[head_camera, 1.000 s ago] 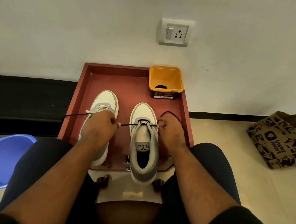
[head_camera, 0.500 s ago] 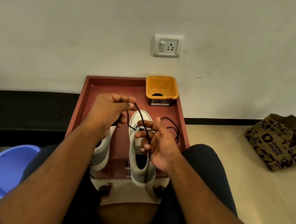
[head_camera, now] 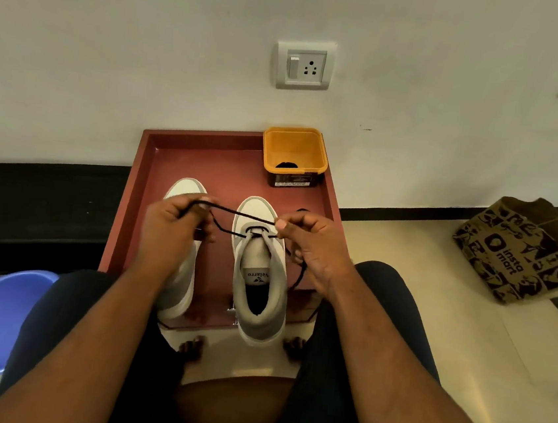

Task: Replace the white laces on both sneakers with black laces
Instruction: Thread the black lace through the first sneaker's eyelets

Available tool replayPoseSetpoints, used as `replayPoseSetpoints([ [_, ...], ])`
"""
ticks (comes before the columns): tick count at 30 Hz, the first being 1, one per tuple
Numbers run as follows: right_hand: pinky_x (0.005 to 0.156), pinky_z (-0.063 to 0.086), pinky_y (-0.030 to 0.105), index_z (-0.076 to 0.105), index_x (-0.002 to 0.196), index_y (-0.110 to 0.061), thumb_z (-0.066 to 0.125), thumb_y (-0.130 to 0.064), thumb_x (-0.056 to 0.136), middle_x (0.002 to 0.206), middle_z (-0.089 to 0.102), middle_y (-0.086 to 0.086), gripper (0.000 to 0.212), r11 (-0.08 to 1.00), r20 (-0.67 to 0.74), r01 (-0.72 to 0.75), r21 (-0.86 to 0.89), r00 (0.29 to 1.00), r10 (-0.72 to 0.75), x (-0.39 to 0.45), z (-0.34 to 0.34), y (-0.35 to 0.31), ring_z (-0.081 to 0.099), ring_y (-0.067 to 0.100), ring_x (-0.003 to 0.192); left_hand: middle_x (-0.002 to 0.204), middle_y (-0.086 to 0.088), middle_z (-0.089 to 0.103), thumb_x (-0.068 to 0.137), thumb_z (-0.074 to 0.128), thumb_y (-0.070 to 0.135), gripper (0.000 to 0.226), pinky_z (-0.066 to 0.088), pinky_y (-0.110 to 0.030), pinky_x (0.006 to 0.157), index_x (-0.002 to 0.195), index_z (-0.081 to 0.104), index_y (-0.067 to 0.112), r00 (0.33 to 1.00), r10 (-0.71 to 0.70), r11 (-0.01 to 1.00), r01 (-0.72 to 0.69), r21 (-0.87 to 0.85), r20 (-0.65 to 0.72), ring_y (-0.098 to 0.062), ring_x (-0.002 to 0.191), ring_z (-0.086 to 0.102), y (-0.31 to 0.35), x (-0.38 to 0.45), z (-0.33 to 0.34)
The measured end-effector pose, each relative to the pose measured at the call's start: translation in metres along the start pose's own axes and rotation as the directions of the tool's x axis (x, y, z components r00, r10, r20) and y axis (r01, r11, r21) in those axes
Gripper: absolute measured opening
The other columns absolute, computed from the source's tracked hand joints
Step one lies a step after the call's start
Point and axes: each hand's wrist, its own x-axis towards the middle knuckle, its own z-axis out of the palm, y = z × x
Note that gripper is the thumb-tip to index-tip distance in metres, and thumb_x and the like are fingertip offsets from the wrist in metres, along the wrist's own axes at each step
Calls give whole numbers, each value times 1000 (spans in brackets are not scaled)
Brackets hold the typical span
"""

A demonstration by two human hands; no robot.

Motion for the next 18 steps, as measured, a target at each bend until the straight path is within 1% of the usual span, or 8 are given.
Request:
replayPoseSetpoints([
  [2,42,38,17,70,93,-6,68,-6,86,72,68,0,7,999,-70,28,-41,997,-31,4,-7,-2,48,1,44,80,-9,63,97,53,4,24,54,-24,52,116,67,7,992,-71,997,71,-4,-104,-13,57,56,-5,9,-18],
  [3,44,41,15,70,93,-6,69,-4,85,74,69,0,8,997,-91,42,-66,995,-48,6,-9,-2,52,-1,47,94,-8,66,96,55,3,34,55,-25,53,125,64,18,990,-72,991,84,101,-124,-14,61,57,-5,11,-24],
  [5,49,43,10,71,94,-3,69,-1,84,78,69,1,10,991,-101,66,-120,992,-78,9,-8,1,58,-4,53,133,5,53,90,59,-3,72,56,-28,58,141,41,44,1000,10,882,-18,470,19,-17,74,62,-2,8,-29],
  [7,51,42,10,71,95,1,69,1,83,74,67,-1,12,981,-62,87,-175,993,-99,11,-3,4,57,-5,53,140,22,36,84,59,-9,94,58,-28,57,144,25,54,976,21,862,-128,491,218,-17,71,65,3,-2,-14],
  [9,50,41,9,69,97,7,68,3,84,68,64,-2,14,978,-12,94,-187,995,-98,12,3,7,53,-5,49,134,24,46,87,62,-5,77,60,-28,59,142,37,44,950,-2,966,-78,244,311,-11,64,66,8,-12,10],
  [11,49,39,7,68,98,10,67,5,84,64,62,-5,15,979,24,95,-183,995,-92,13,5,9,52,-5,47,114,7,69,88,66,2,45,61,-30,68,128,60,21,952,7,993,-42,107,307,-15,78,69,2,-14,29],
  [14,49,40,12,70,96,5,71,1,82,59,62,-9,15,970,21,80,-232,997,-77,16,1,9,50,-3,48,76,-1,73,86,69,5,17,59,-31,69,87,74,21,984,47,979,-80,189,175,-20,71,68,-6,-7,29],
  [18,49,43,13,73,95,-2,75,-4,80,69,63,2,16,962,-33,73,-264,996,-84,21,-8,7,49,-2,49,82,-7,72,91,65,12,10,58,-29,67,94,72,18,995,70,957,-46,287,-75,-14,65,64,-11,9,5],
])
